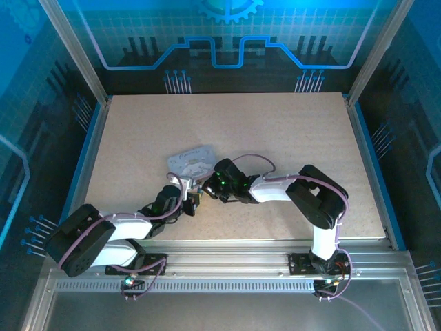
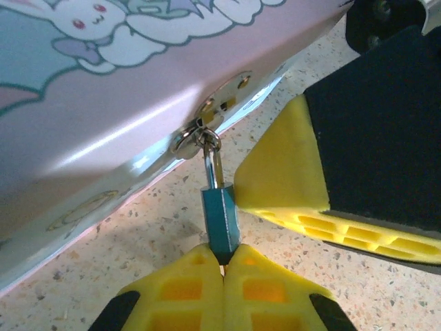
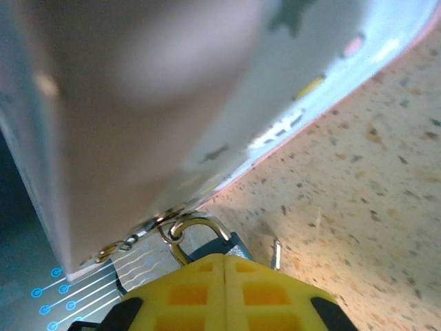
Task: Unlock a padlock with a key
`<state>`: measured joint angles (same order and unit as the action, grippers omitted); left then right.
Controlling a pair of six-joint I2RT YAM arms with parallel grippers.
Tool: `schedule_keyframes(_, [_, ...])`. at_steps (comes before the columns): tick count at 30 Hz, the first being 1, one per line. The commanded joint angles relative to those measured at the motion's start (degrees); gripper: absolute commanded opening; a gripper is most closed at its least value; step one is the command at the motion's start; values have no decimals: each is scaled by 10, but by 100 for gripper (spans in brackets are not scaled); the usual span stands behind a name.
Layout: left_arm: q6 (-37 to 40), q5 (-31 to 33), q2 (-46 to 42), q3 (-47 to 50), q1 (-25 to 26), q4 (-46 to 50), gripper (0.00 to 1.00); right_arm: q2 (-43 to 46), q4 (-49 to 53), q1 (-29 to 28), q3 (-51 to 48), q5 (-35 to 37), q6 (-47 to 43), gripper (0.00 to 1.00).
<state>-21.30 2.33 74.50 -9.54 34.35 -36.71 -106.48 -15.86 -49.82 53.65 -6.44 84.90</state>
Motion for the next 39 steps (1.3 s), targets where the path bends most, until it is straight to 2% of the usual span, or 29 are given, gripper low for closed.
schedule_keyframes(1, [-32, -55, -4, 2, -4, -18, 0, 28, 15, 3, -24, 2, -17, 31])
schedule_keyframes(4, [-51, -84, -14, 4, -24, -18, 0, 45, 37, 3, -29, 14, -37, 55])
schedule_keyframes(6, [-53, -98, -24, 3, -34, -7, 0, 58, 54, 2, -29, 24, -53, 61])
schedule_keyframes(12, [-50, -154, -47, 2, -73, 12, 0, 70, 80, 0, -8, 19, -112, 63])
schedule_keyframes(24, [-35, -240, -17, 0, -102, -21, 0, -9, 118, -7, 81, -50, -160, 63])
schedule_keyframes(31, [-47, -272, 10, 2, -121, -65, 0, -33, 149, -9, 100, -57, -161, 55])
schedule_keyframes(35, [-48, -290, 17, 1, -131, -77, 0, -32, 147, -9, 87, -55, -159, 42])
schedule_keyframes(37, [-48, -301, 19, 2, -136, -83, 0, -32, 137, -9, 80, -61, -159, 31])
schedule_keyframes(39, [-46, -308, 21, 2, -139, -86, 0, -37, 135, -10, 81, -71, -163, 26])
